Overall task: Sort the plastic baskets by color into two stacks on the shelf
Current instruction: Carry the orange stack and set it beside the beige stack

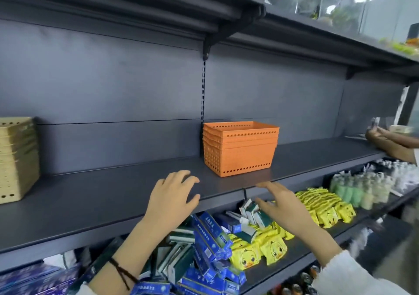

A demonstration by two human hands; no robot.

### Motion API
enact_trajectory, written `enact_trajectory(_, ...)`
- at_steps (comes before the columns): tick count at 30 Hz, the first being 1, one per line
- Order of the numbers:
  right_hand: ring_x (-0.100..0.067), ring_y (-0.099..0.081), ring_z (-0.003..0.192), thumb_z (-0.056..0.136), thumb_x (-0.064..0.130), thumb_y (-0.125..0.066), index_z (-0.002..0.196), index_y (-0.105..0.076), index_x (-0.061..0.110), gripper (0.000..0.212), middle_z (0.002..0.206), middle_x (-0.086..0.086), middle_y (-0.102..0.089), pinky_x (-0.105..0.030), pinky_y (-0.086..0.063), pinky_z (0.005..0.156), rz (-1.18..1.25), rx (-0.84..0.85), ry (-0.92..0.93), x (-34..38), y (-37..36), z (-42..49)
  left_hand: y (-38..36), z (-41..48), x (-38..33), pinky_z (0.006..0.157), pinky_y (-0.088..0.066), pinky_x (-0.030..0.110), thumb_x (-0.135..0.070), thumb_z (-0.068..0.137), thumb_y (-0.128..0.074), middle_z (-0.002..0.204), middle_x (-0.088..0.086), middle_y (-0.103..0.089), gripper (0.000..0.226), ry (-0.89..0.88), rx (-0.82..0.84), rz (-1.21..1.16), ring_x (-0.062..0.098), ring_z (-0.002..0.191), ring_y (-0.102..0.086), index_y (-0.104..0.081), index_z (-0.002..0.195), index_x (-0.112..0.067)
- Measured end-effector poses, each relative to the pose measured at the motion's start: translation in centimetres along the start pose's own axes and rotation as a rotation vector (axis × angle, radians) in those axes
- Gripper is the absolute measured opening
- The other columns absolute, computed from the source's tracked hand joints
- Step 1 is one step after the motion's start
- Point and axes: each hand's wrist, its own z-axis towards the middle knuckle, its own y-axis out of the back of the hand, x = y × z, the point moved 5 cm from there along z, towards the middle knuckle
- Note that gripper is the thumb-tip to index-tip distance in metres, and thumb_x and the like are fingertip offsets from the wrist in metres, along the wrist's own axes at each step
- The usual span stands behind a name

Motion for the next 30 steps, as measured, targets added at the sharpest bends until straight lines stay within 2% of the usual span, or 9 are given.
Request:
enact_trajectory(3,-0.017,-0.06,0.111,0.089,0.036,-0.059,0.131,-0.053,0.024,0.044,0.133,0.001,-0.056,-0.031,-0.05,0.085,0.02,0.019,0.002,-3.7,-0.6,1.9,-2.7,2.1,-1.3,0.092,-0.042,0.036,-0.044,0.089,-0.053,0.144,-0.003,-0.045,0.047,0.063,-0.003,-0.08,0.019,0.126,-0.048,-0.051,0.133,-0.028)
enact_trajectory(6,-0.018,-0.061,0.108,0.09,0.036,-0.059,0.134,-0.05,0.026,0.046,0.136,0.001,-0.053,-0.033,-0.049,0.086,0.056,0.03,-0.008,-7.5,-0.9,4.5,-6.3,4.4,-2.0,0.099,-0.041,0.033,-0.047,0.091,-0.048,0.152,-0.007,-0.031,0.057,0.162,0.001,-0.201,0.014,0.132,-0.039,-0.035,0.143,-0.029)
enact_trajectory(13,-0.019,-0.05,0.124,0.09,0.037,-0.059,0.141,-0.04,0.023,0.057,0.139,-0.003,-0.05,-0.03,-0.044,0.094,0.118,0.052,0.033,-14.6,-1.1,13.5,-12.5,11.6,-3.3,0.111,-0.027,0.037,-0.05,0.086,-0.055,0.158,-0.005,-0.016,0.082,0.422,-0.037,-0.631,0.013,0.142,-0.023,-0.009,0.151,-0.031)
enact_trajectory(18,-0.022,-0.049,0.124,0.085,0.036,-0.067,0.146,-0.032,0.023,0.07,0.144,-0.001,-0.044,-0.036,-0.044,0.095,0.366,-0.073,-0.008,-18.7,0.0,19.6,-14.8,17.4,-4.5,0.117,-0.007,0.046,-0.042,0.08,-0.069,0.161,0.0,0.005,0.101,0.529,-0.173,-0.794,0.004,0.143,0.012,0.002,0.15,-0.036)
enact_trajectory(20,-0.022,-0.039,0.134,0.079,0.048,-0.067,0.148,-0.025,0.024,0.084,0.149,0.0,-0.035,-0.042,-0.04,0.104,0.48,-0.079,0.001,-20.0,-0.6,21.4,-15.8,19.1,-4.6,0.116,-0.017,0.052,-0.046,0.073,-0.075,0.159,0.003,-0.014,0.106,0.571,-0.224,-0.866,0.013,0.147,-0.005,-0.001,0.15,-0.037)
enact_trajectory(22,-0.022,-0.03,0.141,0.067,0.065,-0.062,0.151,-0.016,0.025,0.103,0.155,0.001,-0.025,-0.048,-0.034,0.11,0.588,-0.075,-0.003,-21.4,-1.3,23.3,-16.6,20.2,-5.0,0.109,-0.034,0.05,-0.04,0.071,-0.078,0.145,-0.004,-0.04,0.108,0.611,-0.29,-0.92,0.014,0.135,-0.038,-0.004,0.149,-0.037)
enact_trajectory(23,-0.021,-0.029,0.142,0.062,0.07,-0.061,0.151,-0.012,0.027,0.11,0.157,0.001,-0.022,-0.049,-0.033,0.111,0.636,-0.068,-0.003,-22.3,-1.7,24.5,-17.1,20.7,-5.5,0.106,-0.039,0.048,-0.037,0.071,-0.079,0.141,-0.007,-0.046,0.108,0.641,-0.33,-0.924,0.014,0.128,-0.045,-0.004,0.149,-0.038)
enact_trajectory(26,-0.019,-0.036,0.138,0.056,0.078,-0.062,0.15,-0.008,0.033,0.118,0.152,0.005,-0.029,-0.049,-0.037,0.109,0.799,-0.035,0.01,-23.8,-3.0,27.2,-18.3,21.3,-6.3,0.1,-0.044,0.045,-0.039,0.069,-0.08,0.136,-0.012,-0.048,0.105,0.721,-0.416,-0.89,0.014,0.121,-0.049,-0.007,0.146,-0.046)
enact_trajectory(30,-0.011,-0.047,0.126,0.061,0.072,-0.065,0.145,-0.021,0.033,0.102,0.141,0.005,-0.044,-0.04,-0.044,0.104,0.849,-0.069,0.076,-27.4,-3.1,30.5,-20.7,23.6,-8.4,0.101,-0.043,0.043,-0.046,0.067,-0.078,0.134,-0.015,-0.049,0.102,0.744,-0.417,-0.861,0.011,0.121,-0.049,-0.01,0.143,-0.05)
